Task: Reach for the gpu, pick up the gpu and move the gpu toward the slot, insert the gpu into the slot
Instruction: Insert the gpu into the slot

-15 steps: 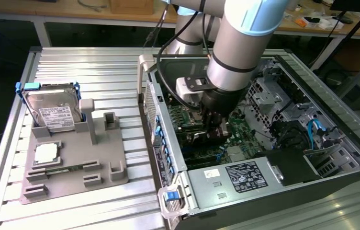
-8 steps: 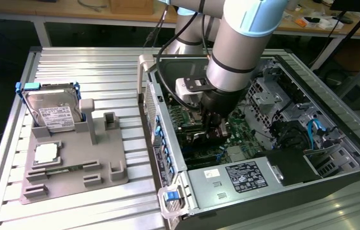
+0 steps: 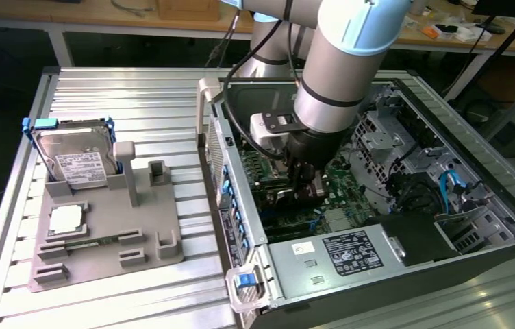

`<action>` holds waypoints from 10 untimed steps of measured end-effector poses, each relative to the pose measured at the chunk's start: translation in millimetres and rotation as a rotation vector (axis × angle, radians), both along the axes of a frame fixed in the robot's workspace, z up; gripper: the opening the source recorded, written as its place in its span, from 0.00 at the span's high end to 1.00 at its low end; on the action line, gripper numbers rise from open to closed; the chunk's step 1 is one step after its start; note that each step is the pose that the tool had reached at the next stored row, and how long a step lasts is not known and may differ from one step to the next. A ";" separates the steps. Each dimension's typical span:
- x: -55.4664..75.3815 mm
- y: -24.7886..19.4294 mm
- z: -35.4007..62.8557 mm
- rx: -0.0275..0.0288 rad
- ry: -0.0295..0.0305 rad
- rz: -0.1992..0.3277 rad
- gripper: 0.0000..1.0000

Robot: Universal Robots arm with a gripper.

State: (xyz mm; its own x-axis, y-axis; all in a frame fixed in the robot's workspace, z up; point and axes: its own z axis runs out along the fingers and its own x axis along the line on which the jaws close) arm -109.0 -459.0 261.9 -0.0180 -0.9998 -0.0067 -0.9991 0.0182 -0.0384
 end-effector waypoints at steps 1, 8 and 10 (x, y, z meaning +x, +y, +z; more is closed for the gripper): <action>-0.1 0.0 -0.4 0.0000 0.0000 0.000 0.73; -0.1 0.0 -0.8 0.0001 -0.0001 0.000 0.73; -0.1 0.0 -0.8 0.0000 0.0000 0.000 0.73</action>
State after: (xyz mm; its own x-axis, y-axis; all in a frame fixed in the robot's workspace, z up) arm -109.1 -459.0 261.0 -0.0179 -0.9998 -0.0067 -0.9991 0.0182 -0.0384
